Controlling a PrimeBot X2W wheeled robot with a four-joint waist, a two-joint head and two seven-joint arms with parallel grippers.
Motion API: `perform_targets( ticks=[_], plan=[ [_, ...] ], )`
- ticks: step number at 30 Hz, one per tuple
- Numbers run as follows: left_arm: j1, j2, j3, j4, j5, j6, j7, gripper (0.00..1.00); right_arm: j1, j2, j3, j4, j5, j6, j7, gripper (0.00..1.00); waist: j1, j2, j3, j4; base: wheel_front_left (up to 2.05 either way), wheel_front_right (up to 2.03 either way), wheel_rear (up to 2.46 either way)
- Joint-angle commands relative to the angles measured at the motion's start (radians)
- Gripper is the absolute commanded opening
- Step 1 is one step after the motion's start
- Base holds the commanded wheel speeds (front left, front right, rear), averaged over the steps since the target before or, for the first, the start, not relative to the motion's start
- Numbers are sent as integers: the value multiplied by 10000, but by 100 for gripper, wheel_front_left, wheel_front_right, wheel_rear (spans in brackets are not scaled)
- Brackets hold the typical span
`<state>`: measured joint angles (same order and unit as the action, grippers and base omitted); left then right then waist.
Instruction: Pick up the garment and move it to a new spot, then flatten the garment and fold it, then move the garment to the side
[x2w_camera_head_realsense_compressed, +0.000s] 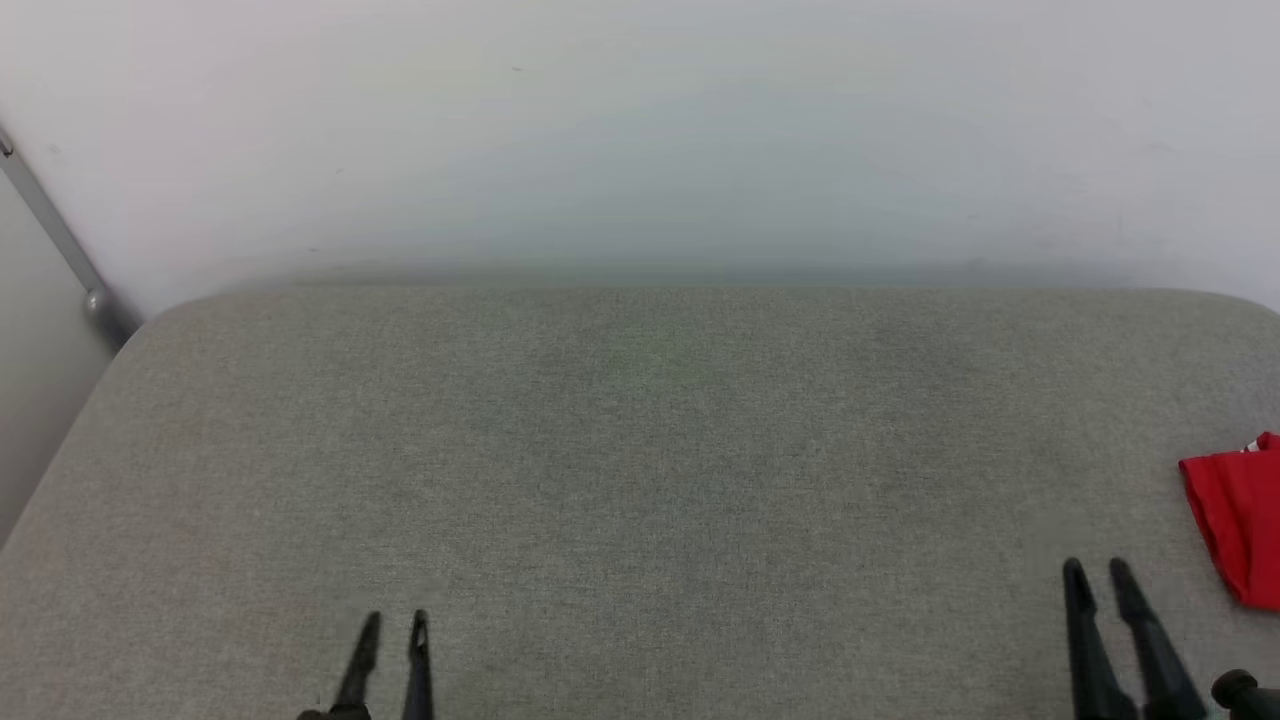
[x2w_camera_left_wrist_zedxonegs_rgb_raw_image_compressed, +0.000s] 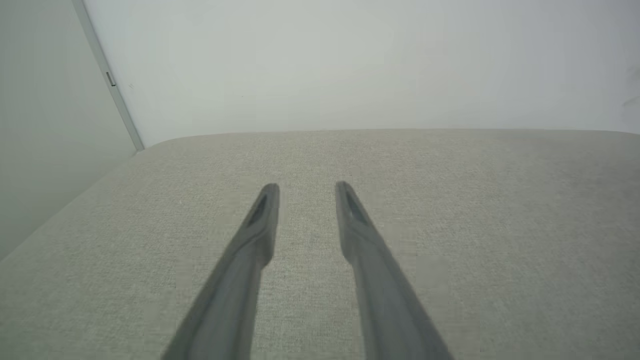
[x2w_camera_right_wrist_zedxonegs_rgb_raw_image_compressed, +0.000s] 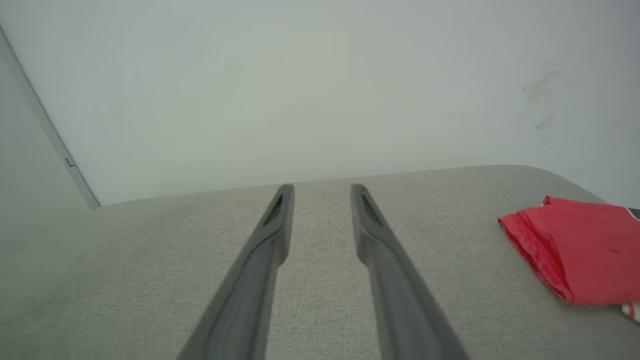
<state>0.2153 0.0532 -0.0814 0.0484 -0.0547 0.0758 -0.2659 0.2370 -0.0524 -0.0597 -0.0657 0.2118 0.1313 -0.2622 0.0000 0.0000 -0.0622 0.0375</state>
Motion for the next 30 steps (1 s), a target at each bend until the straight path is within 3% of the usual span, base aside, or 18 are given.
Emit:
perform_targets(
  ticks=[1,30],
  plan=[
    [29,-2,-19,78,-36,-6,1,0,3,0,19,80,34,0,5,0,0,0,2,0,0,0,0],
    [-1091,238,321,779,-5574,-703,1024,0,-1181,-231,140,1106,5019,-2,1032,0,0,0,144,-83,0,0,0]
  ],
)
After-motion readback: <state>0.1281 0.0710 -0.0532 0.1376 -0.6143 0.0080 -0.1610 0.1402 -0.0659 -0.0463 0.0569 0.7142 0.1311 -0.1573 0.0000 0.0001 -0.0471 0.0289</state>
